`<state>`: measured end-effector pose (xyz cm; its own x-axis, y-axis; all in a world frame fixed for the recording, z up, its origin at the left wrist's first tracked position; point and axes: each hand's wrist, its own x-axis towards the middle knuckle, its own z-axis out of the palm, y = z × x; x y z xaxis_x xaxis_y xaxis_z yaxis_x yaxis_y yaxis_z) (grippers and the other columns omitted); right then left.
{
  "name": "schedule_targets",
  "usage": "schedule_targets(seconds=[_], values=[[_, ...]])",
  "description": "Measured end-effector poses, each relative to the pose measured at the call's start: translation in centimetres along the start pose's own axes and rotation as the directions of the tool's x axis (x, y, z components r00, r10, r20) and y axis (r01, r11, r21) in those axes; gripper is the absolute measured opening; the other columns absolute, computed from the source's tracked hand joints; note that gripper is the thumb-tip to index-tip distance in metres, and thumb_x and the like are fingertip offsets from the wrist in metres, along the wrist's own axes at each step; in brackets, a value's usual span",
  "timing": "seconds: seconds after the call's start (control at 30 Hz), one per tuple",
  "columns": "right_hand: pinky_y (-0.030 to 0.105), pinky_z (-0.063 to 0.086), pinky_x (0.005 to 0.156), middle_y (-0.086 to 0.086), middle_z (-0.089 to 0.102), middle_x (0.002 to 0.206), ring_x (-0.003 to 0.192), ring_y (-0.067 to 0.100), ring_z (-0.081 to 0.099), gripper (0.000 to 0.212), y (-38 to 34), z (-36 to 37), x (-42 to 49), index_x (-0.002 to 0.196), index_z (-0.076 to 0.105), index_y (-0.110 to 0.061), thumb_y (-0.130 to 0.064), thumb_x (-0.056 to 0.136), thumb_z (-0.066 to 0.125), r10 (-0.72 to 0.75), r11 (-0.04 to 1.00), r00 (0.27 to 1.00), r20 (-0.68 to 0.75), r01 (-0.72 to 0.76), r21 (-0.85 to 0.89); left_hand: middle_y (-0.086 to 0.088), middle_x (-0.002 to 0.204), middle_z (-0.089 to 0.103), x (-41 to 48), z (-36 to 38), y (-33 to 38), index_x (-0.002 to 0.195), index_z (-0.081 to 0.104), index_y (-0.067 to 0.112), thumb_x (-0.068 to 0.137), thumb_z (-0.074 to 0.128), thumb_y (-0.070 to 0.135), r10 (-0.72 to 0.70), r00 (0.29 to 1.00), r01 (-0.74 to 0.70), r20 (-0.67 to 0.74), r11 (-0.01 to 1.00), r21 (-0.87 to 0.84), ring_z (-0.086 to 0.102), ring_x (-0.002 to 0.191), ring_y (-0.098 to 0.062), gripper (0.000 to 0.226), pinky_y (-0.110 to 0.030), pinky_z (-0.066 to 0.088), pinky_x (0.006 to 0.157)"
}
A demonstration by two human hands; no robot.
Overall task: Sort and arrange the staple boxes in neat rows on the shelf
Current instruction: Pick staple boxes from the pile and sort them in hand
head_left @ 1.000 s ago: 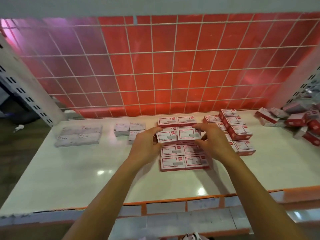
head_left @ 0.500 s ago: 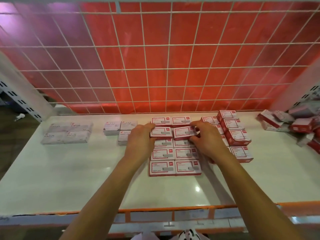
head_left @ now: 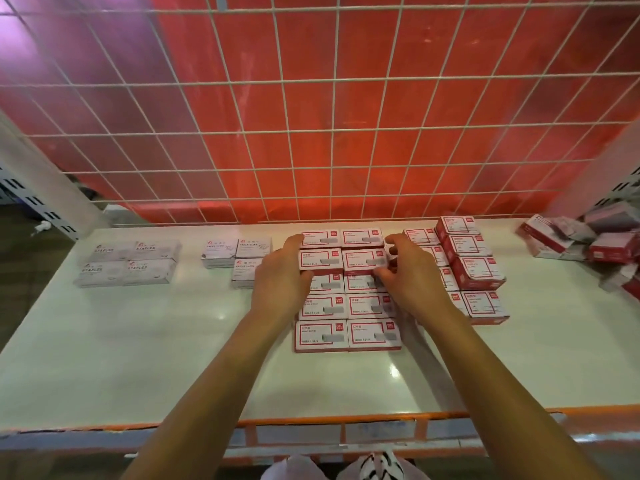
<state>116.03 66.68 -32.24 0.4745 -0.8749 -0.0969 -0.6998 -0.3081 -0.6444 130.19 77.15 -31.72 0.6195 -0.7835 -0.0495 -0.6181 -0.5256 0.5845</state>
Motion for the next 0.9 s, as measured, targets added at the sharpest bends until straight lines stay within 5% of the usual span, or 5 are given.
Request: schedule_targets(seconds=[0.9], values=[[0.035,0.048,0.094,0.003,0.061,0.127,0.111,0.024,0.06,0.046,-0.86,0.77,-0.76,0.132,0.049,-0.013,-0.026,0.09,0.062,-0.057,0.995,0.998,-0.02,0.056,-0.077,0.001,0.128,0.06,0.74,0.48,0.22,0.139,0.039,0.026,0.09,0.063,0.029,-0.013,1.0,0.013,0.0,0.995,0.101,0.062,0.109,-0.023,0.055,-0.038,0.052,0.088]])
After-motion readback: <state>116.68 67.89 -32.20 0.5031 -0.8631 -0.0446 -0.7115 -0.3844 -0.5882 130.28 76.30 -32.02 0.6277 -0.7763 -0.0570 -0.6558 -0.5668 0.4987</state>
